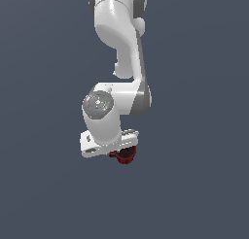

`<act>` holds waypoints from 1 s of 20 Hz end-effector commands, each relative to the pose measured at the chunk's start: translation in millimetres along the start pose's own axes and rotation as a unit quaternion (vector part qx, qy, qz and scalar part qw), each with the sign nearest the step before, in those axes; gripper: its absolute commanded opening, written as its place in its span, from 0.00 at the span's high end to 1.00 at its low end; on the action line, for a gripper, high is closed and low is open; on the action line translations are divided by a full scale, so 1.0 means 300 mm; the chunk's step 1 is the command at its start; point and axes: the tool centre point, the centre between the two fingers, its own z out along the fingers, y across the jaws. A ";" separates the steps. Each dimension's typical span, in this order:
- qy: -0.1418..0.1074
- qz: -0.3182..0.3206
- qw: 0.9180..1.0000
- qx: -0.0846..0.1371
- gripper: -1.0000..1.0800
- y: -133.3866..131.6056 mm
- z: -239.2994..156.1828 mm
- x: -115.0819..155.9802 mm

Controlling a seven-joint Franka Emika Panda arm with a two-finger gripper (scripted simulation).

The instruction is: Pick up the object and move it to a goal position.

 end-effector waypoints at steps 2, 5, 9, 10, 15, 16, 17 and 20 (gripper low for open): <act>0.002 0.000 1.000 0.000 1.00 0.070 -0.091 0.002; 0.002 0.000 1.000 0.000 1.00 0.132 -0.165 0.003; 0.002 0.000 1.000 0.000 1.00 0.212 -0.261 0.004; 0.002 0.000 1.000 0.000 1.00 0.232 -0.284 0.005; 0.002 -0.001 1.000 0.000 1.00 0.311 -0.378 0.009; 0.002 -0.001 1.000 0.000 1.00 0.324 -0.394 0.009; 0.002 -0.001 1.000 0.000 1.00 0.337 -0.409 0.010; 0.002 -0.001 1.000 0.000 1.00 0.370 -0.448 0.012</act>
